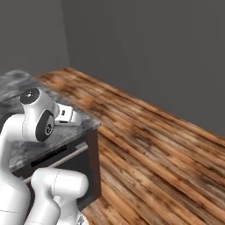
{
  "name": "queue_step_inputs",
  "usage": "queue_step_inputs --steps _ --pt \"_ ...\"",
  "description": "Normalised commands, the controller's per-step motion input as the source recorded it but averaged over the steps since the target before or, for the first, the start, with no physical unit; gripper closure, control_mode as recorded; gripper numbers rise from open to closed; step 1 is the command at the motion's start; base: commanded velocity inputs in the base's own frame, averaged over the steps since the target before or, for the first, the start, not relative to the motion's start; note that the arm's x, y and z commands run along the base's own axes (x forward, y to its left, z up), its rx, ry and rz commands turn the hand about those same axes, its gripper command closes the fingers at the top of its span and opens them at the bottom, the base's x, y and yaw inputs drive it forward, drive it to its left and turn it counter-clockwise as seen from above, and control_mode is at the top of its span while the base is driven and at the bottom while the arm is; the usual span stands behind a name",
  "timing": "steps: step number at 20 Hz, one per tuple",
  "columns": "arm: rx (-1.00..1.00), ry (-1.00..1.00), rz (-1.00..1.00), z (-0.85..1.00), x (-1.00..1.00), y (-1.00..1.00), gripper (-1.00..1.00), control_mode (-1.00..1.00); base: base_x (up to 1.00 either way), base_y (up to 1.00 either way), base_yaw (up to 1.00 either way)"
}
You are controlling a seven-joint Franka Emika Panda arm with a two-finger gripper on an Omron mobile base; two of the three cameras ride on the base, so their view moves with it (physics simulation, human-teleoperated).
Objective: Locate and retrieve the dish brush and sponge from the cabinet. Place them next to the sink.
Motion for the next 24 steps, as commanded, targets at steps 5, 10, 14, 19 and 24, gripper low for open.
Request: queue_step_inputs --steps 5,10,14,19,24 --pt "0.0 0.0 0.0 0.0 0.0 0.0 -1.0 1.0 0.0 -0.4 -0.39" --pt "0.0 0.0 0.0 0.0 0.0 0.0 -1.0 1.0 0.09 -0.62 -0.29" --pt "0.0 0.0 0.0 0.0 0.0 0.0 -1.0 1.0 0.11 -0.5 -0.33" --pt "0.0 0.0 0.0 0.0 0.0 0.0 -1.0 1.0 0.05 -0.41 -0.38" --pt "0.0 0.0 0.0 0.0 0.0 0.0 -1.0 1.0 0.04 -0.35 -0.4"
